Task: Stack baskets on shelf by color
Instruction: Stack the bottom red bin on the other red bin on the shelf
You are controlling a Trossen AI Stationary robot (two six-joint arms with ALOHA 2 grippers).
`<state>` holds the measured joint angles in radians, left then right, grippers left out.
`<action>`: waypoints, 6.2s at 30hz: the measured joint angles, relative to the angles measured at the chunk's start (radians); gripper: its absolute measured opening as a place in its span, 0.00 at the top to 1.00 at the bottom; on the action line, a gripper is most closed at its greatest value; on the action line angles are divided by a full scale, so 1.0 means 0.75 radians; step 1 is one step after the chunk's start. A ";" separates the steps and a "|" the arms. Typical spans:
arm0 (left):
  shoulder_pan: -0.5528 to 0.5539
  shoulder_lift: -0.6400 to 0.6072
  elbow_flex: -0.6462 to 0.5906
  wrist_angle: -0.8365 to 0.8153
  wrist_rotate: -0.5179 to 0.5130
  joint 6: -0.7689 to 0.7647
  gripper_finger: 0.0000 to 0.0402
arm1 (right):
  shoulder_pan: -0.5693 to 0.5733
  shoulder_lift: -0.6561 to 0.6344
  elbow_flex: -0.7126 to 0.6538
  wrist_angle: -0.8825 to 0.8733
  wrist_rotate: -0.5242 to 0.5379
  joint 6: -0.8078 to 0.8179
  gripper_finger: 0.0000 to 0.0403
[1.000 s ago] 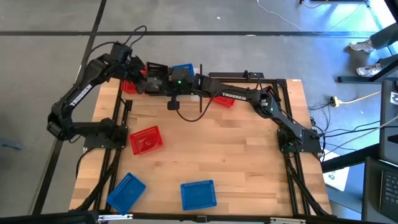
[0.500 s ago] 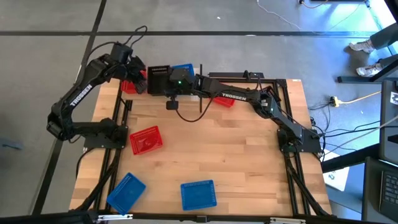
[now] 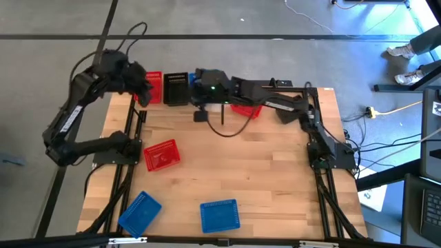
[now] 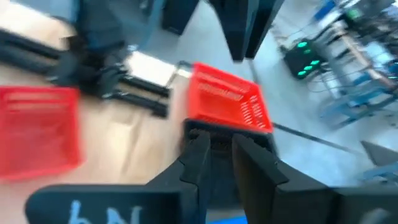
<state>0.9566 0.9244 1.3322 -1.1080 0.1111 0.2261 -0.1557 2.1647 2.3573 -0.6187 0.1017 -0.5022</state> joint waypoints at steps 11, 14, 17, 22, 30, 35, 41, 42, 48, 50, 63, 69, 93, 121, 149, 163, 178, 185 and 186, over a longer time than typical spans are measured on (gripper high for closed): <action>-0.204 -0.214 0.001 -0.415 0.240 -0.051 0.77 | 0.061 -0.186 -0.001 -0.593 -0.294 0.108 0.83; -0.246 -0.269 -0.010 -0.454 0.324 -0.054 0.77 | 0.118 -0.199 -0.002 -0.708 -0.304 0.136 0.83; -0.273 -0.330 -0.061 -0.471 0.424 -0.056 0.77 | 0.179 -0.215 -0.002 -0.763 -0.307 0.259 0.83; -0.292 -0.427 -0.188 -0.470 0.559 -0.045 0.77 | 0.284 -0.251 -0.002 -0.775 -0.306 0.557 0.83; -0.300 -0.493 -0.317 -0.452 0.611 -0.009 0.77 | 0.390 -0.295 -0.002 -0.861 -0.302 0.959 0.83; -0.300 -0.491 -0.319 -0.373 0.612 -0.019 0.77 | 0.410 -0.326 -0.003 -1.001 -0.192 1.018 0.83; -0.300 -0.481 -0.319 -0.234 0.614 -0.061 0.77 | 0.410 -0.408 -0.003 -1.036 -0.064 1.047 0.83; -0.301 -0.469 -0.319 -0.194 0.614 -0.081 0.77 | 0.412 -0.429 -0.003 -1.039 -0.054 1.047 0.83; -0.355 -0.345 -0.319 0.025 0.586 -0.155 0.77 | 0.410 -0.513 -0.002 -1.067 -0.002 1.047 0.83; -0.404 -0.285 -0.319 0.087 0.565 -0.161 0.77 | 0.410 -0.530 -0.002 -1.080 0.005 1.041 0.83; -0.936 0.026 -0.320 0.033 0.173 -0.540 0.77 | 0.414 -0.556 -0.002 -1.269 -0.010 0.959 0.83; -1.239 0.120 -0.320 -0.018 0.000 -0.827 0.77 | 0.414 -0.580 -0.002 -1.262 -0.092 0.872 0.83; -1.760 0.228 -0.787 0.310 -0.294 -1.193 0.77 | 0.413 -0.593 -0.002 -1.258 -0.092 0.800 0.83; -1.829 0.228 -0.913 0.494 -0.446 -1.224 0.77 | 0.414 -0.593 -0.002 -1.256 -0.091 0.838 0.83; -1.829 0.228 -1.122 0.714 -0.440 -1.271 0.78 | 0.414 -0.593 -0.002 -1.256 -0.091 0.833 0.83; -1.829 0.221 -0.916 0.637 -0.441 -1.341 1.00 | 0.414 -0.593 -0.002 -1.256 -0.091 0.833 0.83; -1.754 0.243 0.047 -0.260 -0.956 -1.732 1.00 | 0.414 -0.593 -0.002 -1.256 -0.016 0.797 0.83; -1.491 0.308 0.348 -0.576 -1.043 -1.758 1.00 | 0.414 -0.593 -0.002 -1.213 0.164 0.871 0.83; -1.438 0.314 0.376 -0.597 -1.059 -1.756 1.00 | 0.414 -0.593 -0.002 -1.206 0.208 0.886 0.83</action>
<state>-0.1219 1.1603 1.6145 -1.5560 -0.6834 -1.0912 0.1547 1.7203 2.3558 -1.5232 0.2575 0.1620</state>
